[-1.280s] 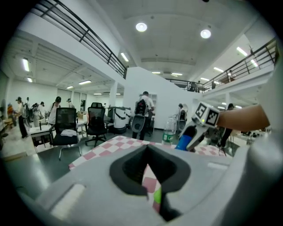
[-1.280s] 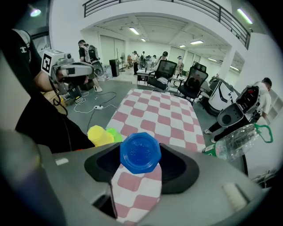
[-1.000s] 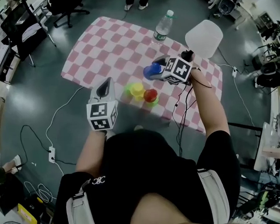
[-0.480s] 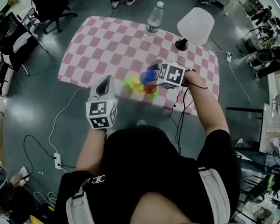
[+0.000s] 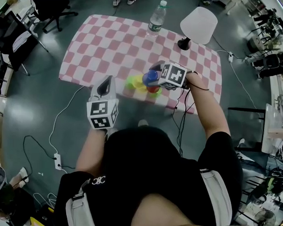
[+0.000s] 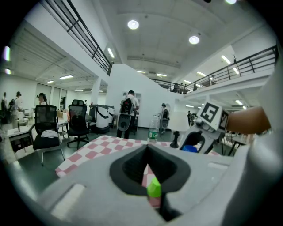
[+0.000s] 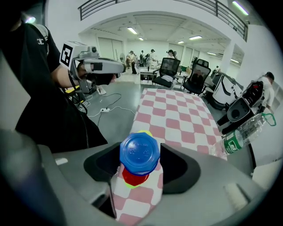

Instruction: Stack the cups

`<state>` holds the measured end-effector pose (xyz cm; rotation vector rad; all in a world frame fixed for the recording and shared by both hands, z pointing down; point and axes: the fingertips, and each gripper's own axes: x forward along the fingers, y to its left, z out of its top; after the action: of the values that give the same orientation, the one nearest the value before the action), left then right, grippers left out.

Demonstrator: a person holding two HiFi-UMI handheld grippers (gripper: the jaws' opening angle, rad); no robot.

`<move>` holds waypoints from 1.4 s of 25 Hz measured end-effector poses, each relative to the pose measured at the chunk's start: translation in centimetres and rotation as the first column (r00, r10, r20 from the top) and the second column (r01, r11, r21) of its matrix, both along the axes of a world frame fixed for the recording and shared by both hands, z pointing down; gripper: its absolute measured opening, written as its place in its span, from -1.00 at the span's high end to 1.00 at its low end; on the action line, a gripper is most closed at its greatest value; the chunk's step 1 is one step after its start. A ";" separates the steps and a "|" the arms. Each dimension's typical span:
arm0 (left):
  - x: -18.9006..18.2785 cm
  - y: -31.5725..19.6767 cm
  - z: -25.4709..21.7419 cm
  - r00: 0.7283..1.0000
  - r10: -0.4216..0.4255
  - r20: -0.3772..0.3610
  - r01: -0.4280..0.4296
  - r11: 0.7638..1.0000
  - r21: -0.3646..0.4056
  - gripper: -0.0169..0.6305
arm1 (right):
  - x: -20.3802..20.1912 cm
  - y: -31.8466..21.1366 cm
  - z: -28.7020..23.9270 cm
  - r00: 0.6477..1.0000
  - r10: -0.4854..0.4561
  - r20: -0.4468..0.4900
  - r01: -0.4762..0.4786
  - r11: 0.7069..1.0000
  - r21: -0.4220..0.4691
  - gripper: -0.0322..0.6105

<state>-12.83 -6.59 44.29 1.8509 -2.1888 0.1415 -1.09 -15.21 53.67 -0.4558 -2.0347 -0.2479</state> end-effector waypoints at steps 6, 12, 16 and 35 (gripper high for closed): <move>0.0 -0.4 -0.3 1.000 0.013 0.008 -0.013 1.000 0.003 0.95 | -0.7 -0.3 -2.4 0.994 0.043 0.100 -0.040 0.999 -0.034 -0.04; 0.2 -1.5 -1.1 0.999 0.027 0.026 -0.027 0.999 0.023 0.95 | -1.4 -3.2 -9.8 0.843 0.311 0.439 -0.278 0.951 -0.138 -0.03; 0.3 -2.8 -2.0 0.999 0.039 0.038 -0.041 0.998 0.048 0.95 | 0.0 -6.4 -14.9 0.564 0.477 0.674 -0.509 0.844 -0.170 0.08; 5.7 -7.8 -4.4 0.971 0.213 0.112 -0.225 0.968 0.108 0.95 | 13.5 -8.0 -14.9 -0.141 0.570 0.809 -0.908 0.251 -0.335 0.90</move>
<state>-7.12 -14.41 39.92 2.1961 -2.0914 0.1516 12.42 -23.24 38.75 1.5976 -2.6900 -0.0370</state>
